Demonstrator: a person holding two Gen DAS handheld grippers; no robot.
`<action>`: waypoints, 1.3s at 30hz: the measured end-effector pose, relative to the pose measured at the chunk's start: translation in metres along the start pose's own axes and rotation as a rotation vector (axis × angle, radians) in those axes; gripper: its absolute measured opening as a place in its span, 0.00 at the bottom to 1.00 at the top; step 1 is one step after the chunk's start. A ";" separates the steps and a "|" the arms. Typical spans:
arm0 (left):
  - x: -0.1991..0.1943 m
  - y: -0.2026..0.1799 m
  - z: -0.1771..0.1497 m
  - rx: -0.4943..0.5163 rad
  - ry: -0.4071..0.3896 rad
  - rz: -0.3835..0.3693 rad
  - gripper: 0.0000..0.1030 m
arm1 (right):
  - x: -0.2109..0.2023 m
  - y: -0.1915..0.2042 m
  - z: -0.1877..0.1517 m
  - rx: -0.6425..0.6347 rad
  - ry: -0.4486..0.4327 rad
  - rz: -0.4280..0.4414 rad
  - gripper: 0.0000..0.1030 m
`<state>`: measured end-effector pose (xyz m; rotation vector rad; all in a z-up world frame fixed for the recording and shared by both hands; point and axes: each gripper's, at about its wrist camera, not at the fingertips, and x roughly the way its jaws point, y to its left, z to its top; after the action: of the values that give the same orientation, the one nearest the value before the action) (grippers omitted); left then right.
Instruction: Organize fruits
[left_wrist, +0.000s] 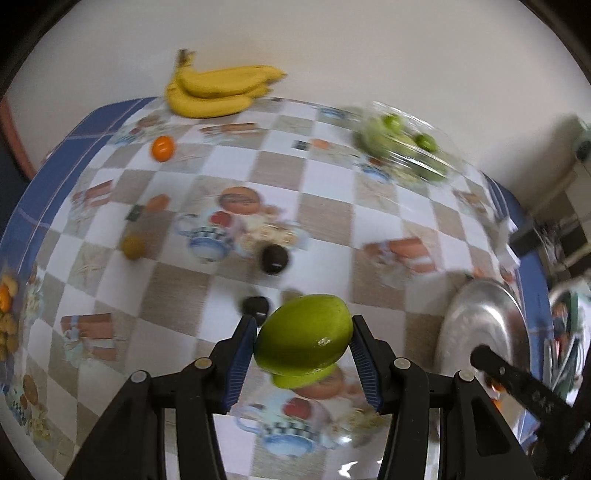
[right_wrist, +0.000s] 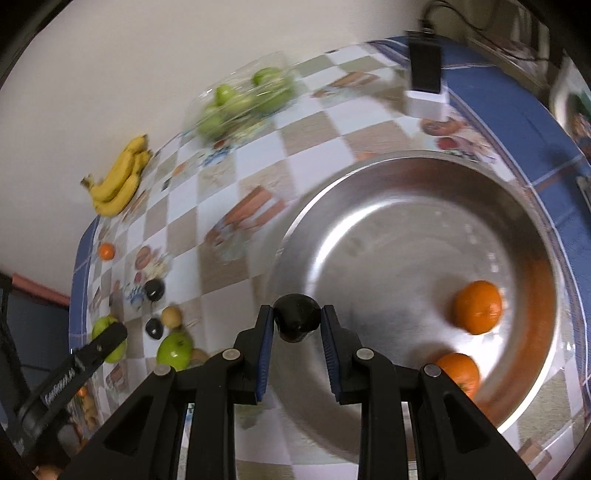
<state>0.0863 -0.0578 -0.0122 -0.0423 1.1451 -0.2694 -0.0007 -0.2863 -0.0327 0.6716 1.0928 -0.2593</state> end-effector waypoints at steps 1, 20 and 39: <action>-0.001 -0.008 -0.002 0.019 0.003 -0.011 0.53 | -0.002 -0.006 0.001 0.014 -0.003 -0.002 0.26; 0.008 -0.135 -0.043 0.374 0.006 -0.150 0.53 | -0.021 -0.060 0.014 0.129 -0.062 -0.045 0.26; 0.064 -0.167 -0.053 0.441 0.062 -0.155 0.53 | -0.017 -0.070 0.013 0.159 -0.053 -0.034 0.27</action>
<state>0.0308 -0.2289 -0.0628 0.2690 1.1235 -0.6597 -0.0347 -0.3508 -0.0402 0.7842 1.0409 -0.3941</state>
